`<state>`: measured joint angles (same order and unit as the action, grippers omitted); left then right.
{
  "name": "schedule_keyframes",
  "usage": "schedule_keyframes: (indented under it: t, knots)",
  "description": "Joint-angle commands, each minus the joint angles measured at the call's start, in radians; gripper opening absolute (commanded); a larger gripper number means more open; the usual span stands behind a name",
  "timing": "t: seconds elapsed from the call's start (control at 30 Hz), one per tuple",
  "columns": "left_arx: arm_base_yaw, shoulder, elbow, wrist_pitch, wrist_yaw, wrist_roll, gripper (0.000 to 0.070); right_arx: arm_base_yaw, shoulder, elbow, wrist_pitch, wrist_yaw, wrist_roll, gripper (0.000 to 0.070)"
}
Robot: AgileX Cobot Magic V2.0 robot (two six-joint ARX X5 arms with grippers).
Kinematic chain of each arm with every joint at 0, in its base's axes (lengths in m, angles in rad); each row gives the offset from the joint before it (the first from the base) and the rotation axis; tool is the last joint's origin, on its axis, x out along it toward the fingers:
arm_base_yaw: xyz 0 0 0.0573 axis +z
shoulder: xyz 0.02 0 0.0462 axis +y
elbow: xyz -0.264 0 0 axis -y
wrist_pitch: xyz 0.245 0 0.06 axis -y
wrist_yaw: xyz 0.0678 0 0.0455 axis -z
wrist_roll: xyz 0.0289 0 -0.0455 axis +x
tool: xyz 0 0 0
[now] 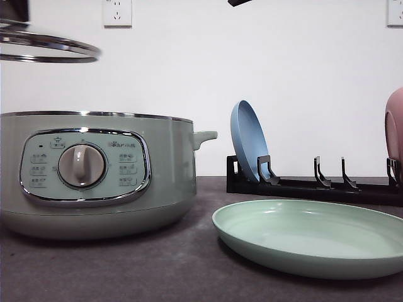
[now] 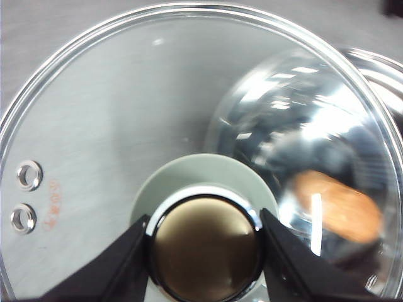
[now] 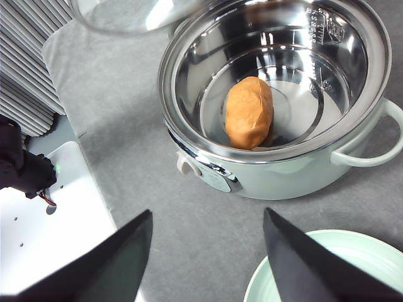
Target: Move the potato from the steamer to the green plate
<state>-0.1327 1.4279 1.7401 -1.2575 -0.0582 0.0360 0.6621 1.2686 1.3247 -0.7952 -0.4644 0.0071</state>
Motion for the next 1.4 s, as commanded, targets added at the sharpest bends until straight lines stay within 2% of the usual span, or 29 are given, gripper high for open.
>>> schedule_keyframes:
  t: [0.0,0.23,0.33,0.47,0.67,1.03,1.2,1.37]
  knots:
    - [0.028,-0.009,0.04,0.018,-0.006,0.009,0.0,0.009,0.011,0.014,0.009,0.002,-0.006,0.0348]
    - [0.103,-0.009,0.04,0.007,-0.006,0.008,0.0,0.009,0.012,0.014,0.009,0.002,-0.005,0.0348]
    - [0.107,-0.009,0.04,0.008,-0.006,0.008,0.0,0.01,0.012,0.015,0.01,0.001,0.006,0.0354]
    - [0.107,-0.009,0.04,0.009,-0.006,0.008,0.0,0.01,0.016,0.015,0.033,0.001,0.017,0.0419]
    - [0.107,-0.009,0.04,0.011,-0.006,0.008,0.0,0.011,0.07,0.051,0.075,-0.001,0.045,0.0422]
    - [0.107,-0.009,0.04,0.011,-0.006,0.008,0.0,0.067,0.421,0.43,-0.057,0.004,-0.022,0.0425]
    - [0.107,-0.009,0.04,0.014,-0.006,0.008,0.0,0.099,0.576,0.575,-0.082,0.056,-0.053,0.0428]
    - [0.107,-0.009,0.04,0.014,-0.006,0.008,0.0,0.132,0.687,0.65,-0.081,0.118,-0.074,0.043]
